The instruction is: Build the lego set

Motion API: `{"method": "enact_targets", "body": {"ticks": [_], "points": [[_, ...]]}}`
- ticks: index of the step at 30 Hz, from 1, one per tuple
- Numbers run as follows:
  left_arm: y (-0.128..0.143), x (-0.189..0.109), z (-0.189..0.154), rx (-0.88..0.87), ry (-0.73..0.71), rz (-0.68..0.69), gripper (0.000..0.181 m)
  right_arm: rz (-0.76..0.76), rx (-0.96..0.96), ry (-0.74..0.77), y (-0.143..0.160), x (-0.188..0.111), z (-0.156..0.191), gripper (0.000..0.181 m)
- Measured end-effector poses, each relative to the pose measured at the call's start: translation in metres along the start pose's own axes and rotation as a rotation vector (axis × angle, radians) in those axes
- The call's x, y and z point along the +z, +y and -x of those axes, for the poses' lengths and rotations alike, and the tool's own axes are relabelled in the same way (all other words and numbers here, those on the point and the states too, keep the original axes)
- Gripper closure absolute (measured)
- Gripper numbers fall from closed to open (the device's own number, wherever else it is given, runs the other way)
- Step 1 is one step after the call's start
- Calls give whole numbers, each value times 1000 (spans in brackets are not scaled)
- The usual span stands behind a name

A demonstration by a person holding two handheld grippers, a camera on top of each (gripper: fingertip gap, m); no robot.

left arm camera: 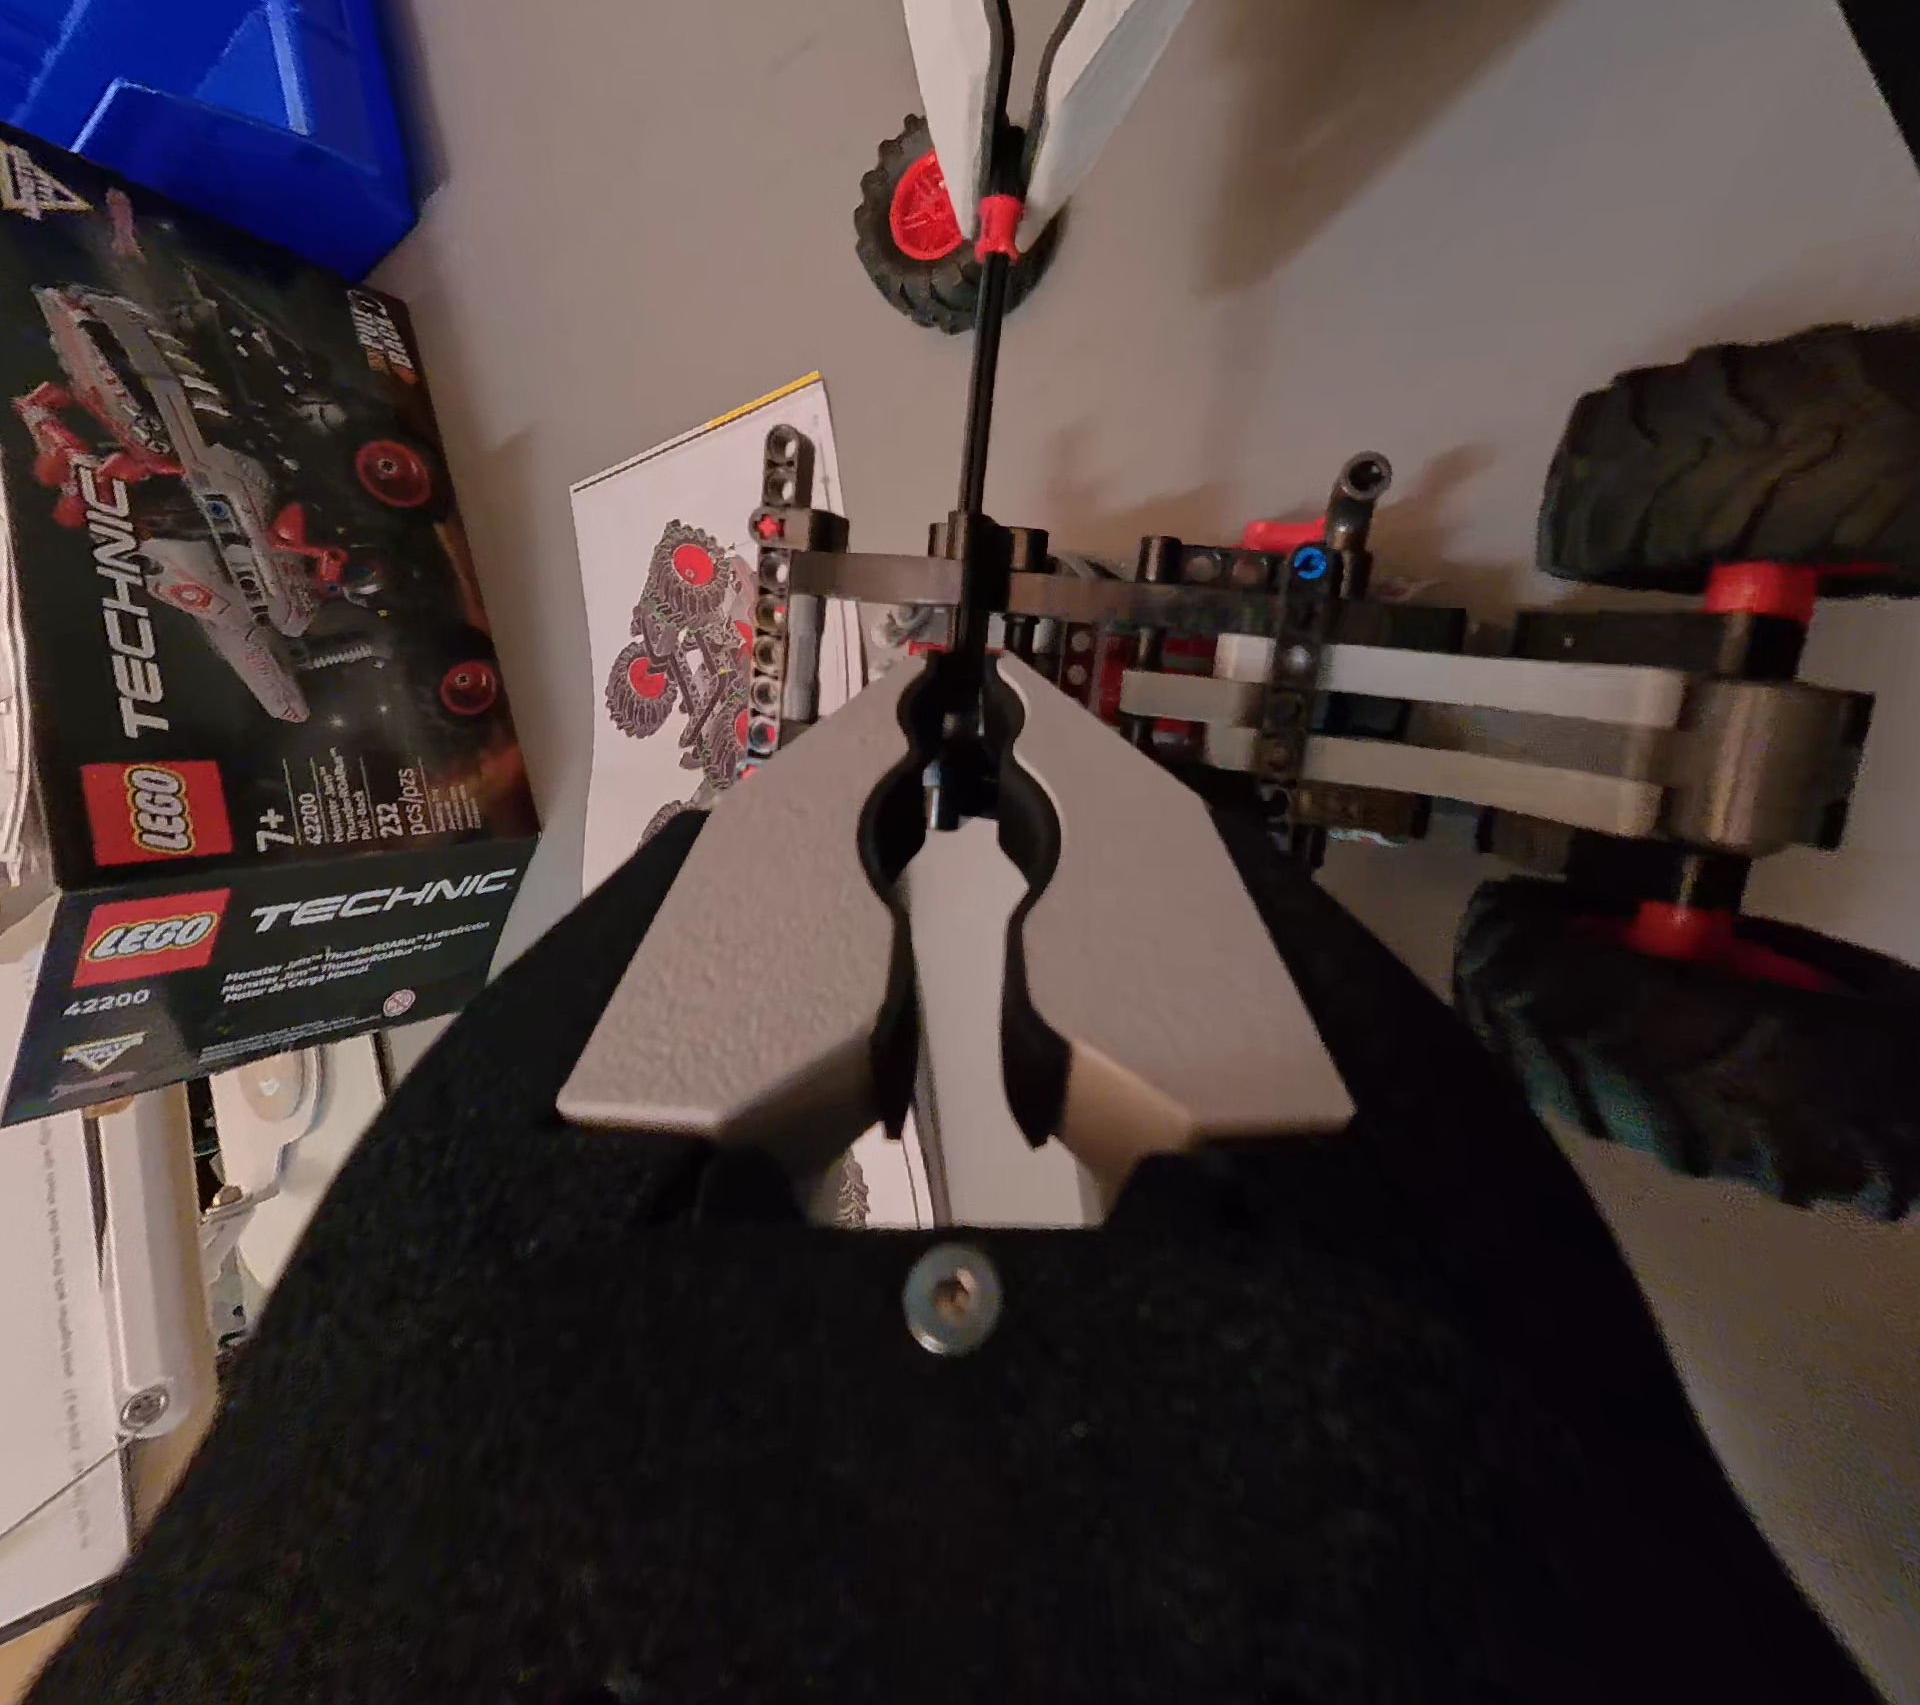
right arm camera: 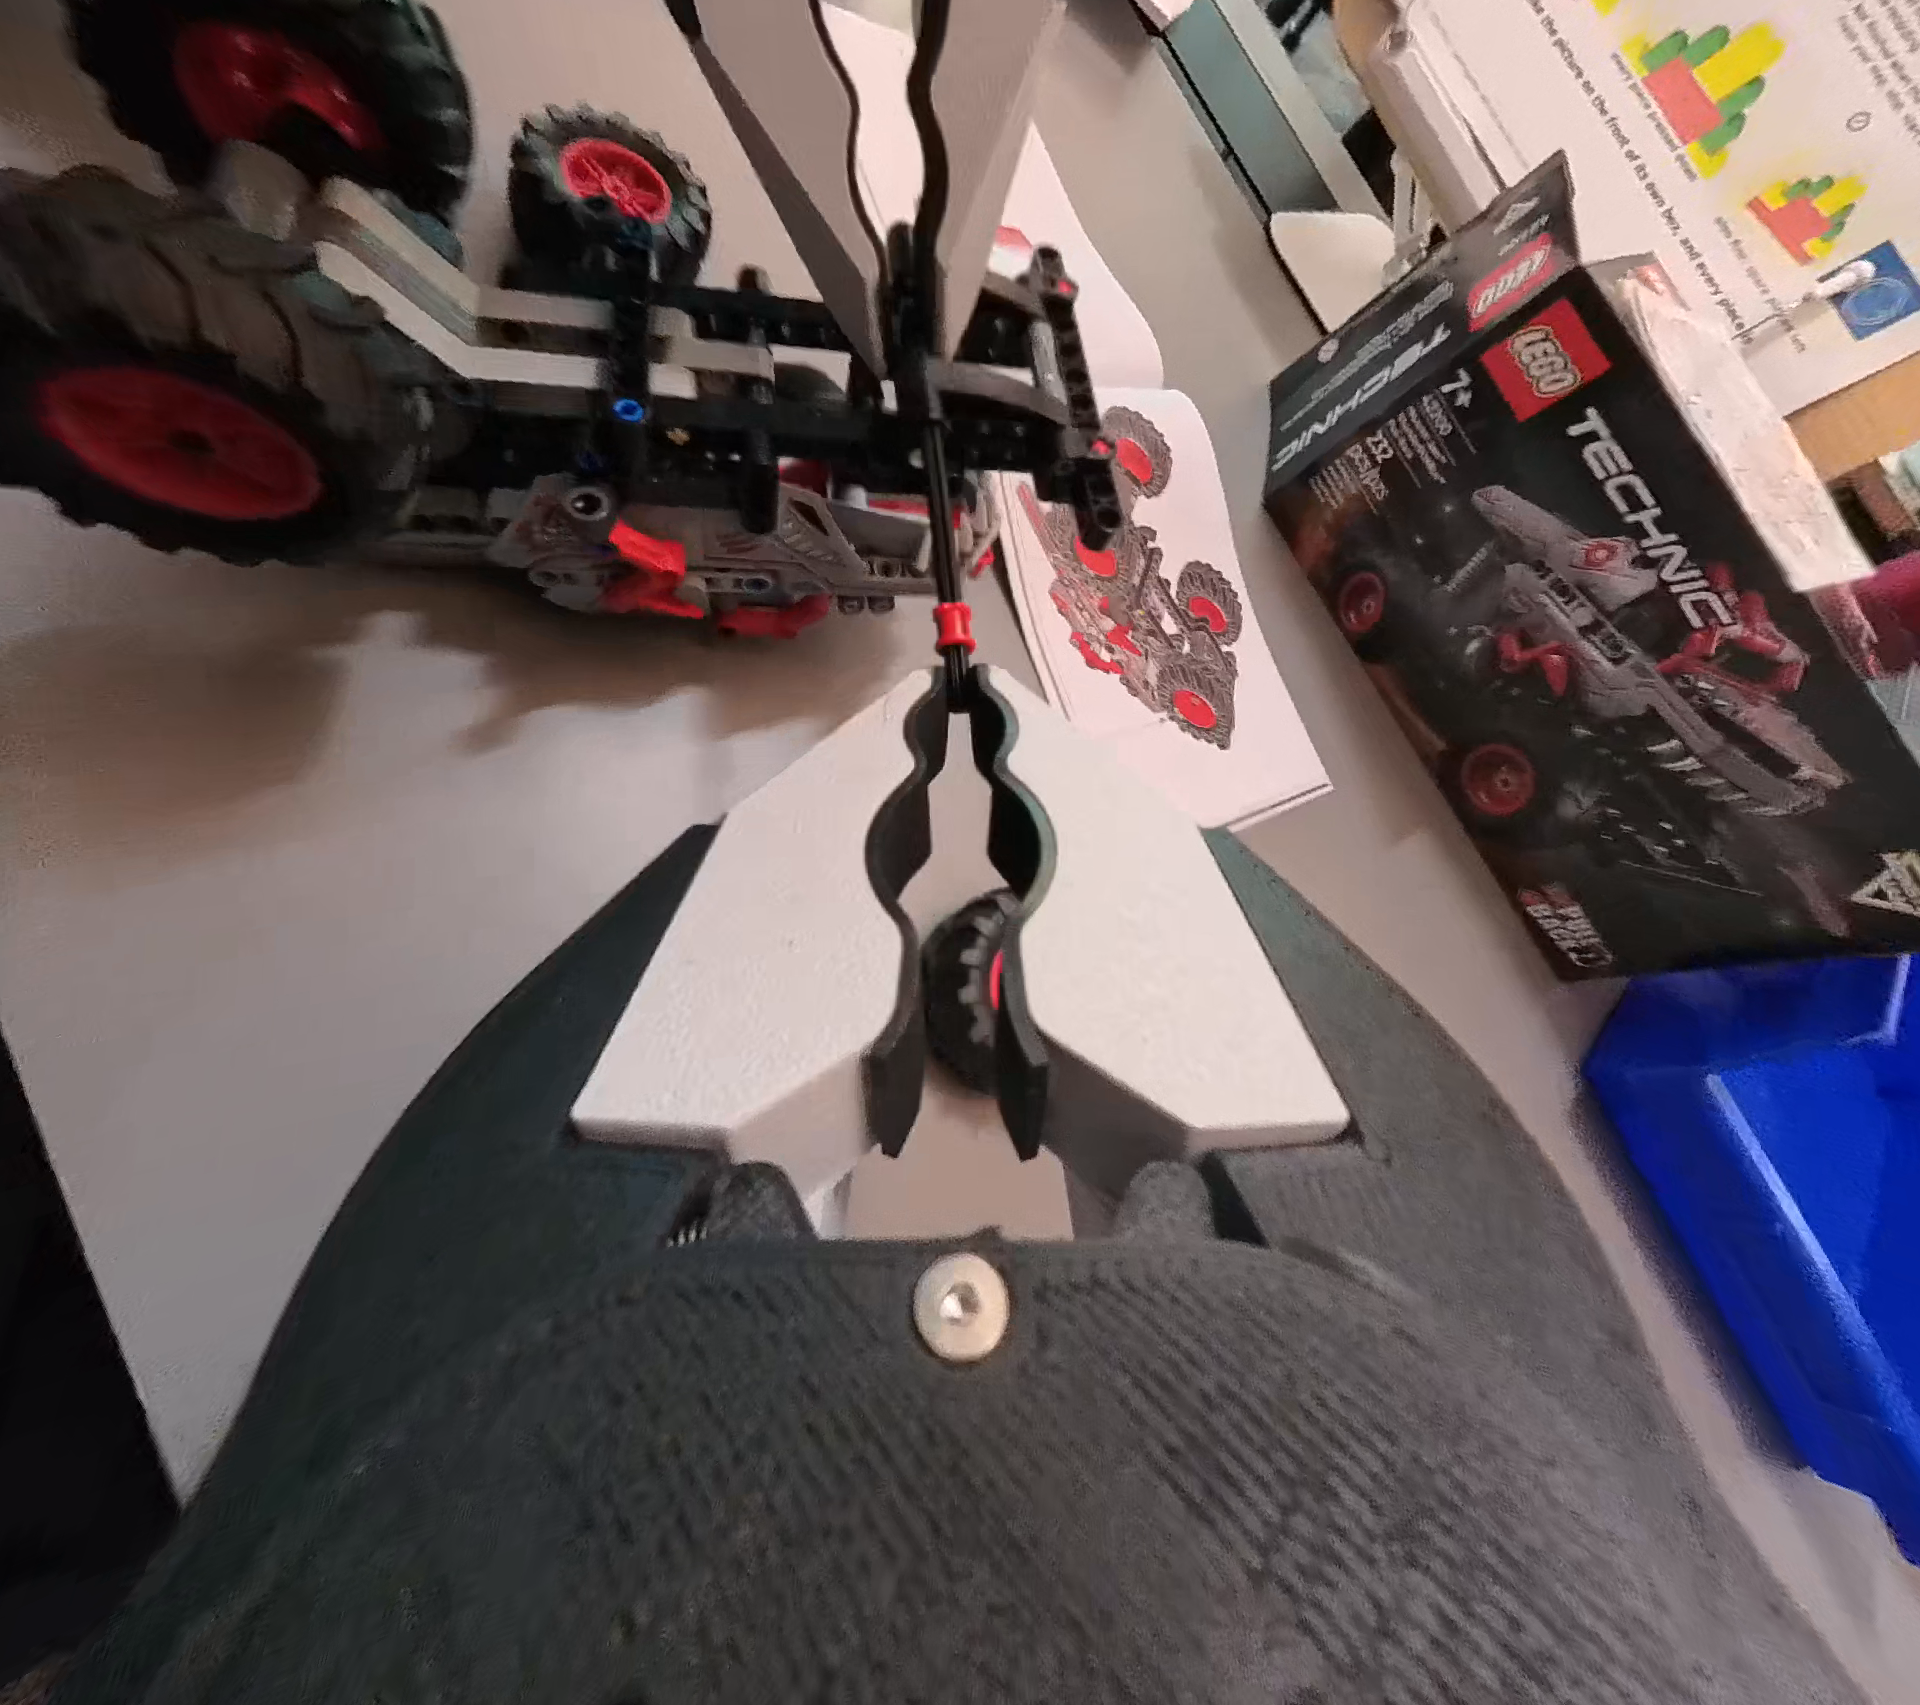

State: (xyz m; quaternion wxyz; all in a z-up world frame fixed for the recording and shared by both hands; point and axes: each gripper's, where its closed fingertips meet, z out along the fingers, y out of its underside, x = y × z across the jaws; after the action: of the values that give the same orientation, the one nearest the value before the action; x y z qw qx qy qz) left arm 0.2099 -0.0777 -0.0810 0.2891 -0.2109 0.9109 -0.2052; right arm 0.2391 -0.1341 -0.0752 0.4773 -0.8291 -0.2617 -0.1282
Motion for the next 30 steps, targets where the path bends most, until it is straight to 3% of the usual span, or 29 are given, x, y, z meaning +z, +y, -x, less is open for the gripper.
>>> {"method": "enact_targets", "body": {"ticks": [9, 14, 18, 30], "points": [[-5, -17, -1, -133, 10, -224, 168, -42, 78, -21, 2, 0, 1, 179], [18, -25, 2, -241, 13, -229, 167, -53, 79, -24, 1, 2, 0, 179], [18, -17, -1, -230, 18, -231, 175, -61, 77, -48, 0, 6, 1, 179], [14, -16, -2, -193, 17, -246, 175, -97, 51, -124, -15, 20, 7, 179]]}}
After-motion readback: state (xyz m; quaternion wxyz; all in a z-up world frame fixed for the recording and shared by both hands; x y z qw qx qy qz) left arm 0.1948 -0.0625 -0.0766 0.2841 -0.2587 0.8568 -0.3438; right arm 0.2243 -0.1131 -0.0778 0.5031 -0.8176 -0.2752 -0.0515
